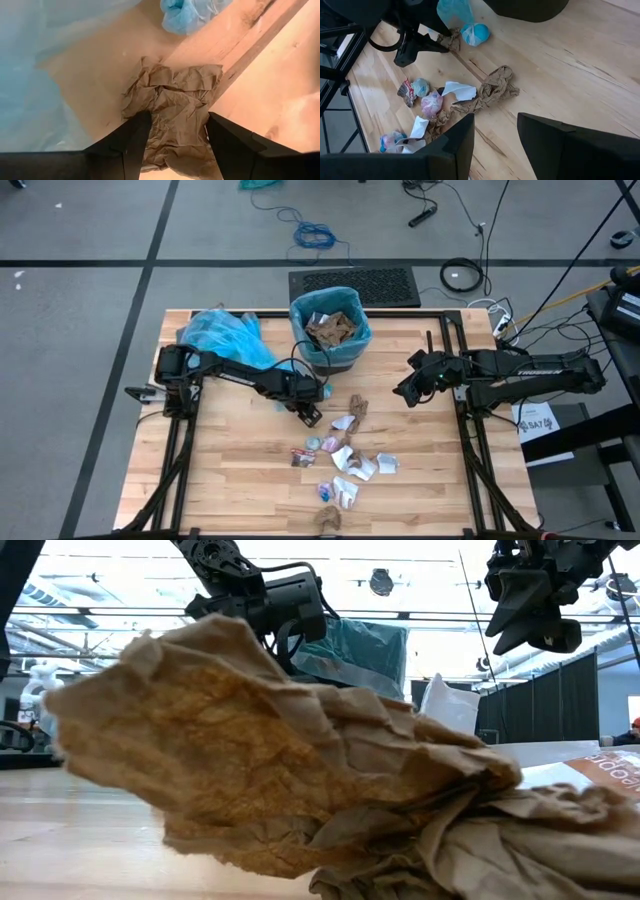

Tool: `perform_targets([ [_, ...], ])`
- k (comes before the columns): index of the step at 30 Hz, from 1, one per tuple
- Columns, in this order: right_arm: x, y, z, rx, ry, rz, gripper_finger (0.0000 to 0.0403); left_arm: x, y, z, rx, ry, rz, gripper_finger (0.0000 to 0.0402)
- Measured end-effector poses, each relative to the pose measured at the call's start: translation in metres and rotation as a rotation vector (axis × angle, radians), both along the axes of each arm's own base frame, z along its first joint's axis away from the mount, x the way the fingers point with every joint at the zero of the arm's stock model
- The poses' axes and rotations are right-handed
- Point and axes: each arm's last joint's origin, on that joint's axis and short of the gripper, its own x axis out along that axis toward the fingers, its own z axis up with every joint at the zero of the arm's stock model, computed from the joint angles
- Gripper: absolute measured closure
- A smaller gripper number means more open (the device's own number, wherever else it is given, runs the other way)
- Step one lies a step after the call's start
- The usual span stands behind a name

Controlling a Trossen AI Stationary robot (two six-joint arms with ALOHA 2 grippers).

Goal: Place trash/remove bag and relplace
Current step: Put the brown paper into the trash bin

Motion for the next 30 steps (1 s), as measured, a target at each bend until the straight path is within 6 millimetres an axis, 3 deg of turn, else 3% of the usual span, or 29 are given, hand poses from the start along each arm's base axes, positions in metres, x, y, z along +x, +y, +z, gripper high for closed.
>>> perform_targets([
  [30, 0.0000, 0.0000, 0.0000, 0.000, 0.000, 0.000, 0.0261, 0.0004, -0.0009, 0.0006, -0.044, -0.004, 0.039, 0.0198],
])
